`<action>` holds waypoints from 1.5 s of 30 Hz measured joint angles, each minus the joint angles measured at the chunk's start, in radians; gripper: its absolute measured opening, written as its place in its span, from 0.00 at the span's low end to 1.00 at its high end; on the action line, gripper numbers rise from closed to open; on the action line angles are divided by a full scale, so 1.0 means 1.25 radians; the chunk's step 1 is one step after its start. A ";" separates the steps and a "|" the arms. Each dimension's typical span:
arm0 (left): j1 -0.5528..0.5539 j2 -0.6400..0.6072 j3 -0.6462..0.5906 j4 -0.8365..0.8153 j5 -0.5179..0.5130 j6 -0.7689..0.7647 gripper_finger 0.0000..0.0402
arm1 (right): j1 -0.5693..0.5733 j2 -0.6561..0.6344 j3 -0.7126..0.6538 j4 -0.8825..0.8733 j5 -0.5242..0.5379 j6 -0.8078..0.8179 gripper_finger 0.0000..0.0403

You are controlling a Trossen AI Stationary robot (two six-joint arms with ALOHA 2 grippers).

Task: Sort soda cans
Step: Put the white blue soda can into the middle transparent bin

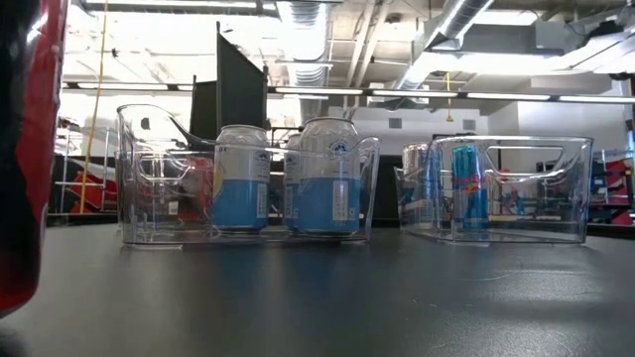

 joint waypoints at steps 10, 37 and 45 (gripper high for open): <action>-0.002 0.026 -0.001 -0.004 -0.050 0.051 0.92 | 0.026 0.000 0.000 0.000 0.000 0.045 0.96; -0.043 0.027 -0.026 -0.021 -0.120 0.086 0.92 | 0.089 0.000 0.000 -0.003 0.042 0.126 0.96; -0.043 0.042 -0.048 0.035 -0.119 0.098 0.92 | 0.089 0.001 0.000 -0.003 0.042 0.130 0.96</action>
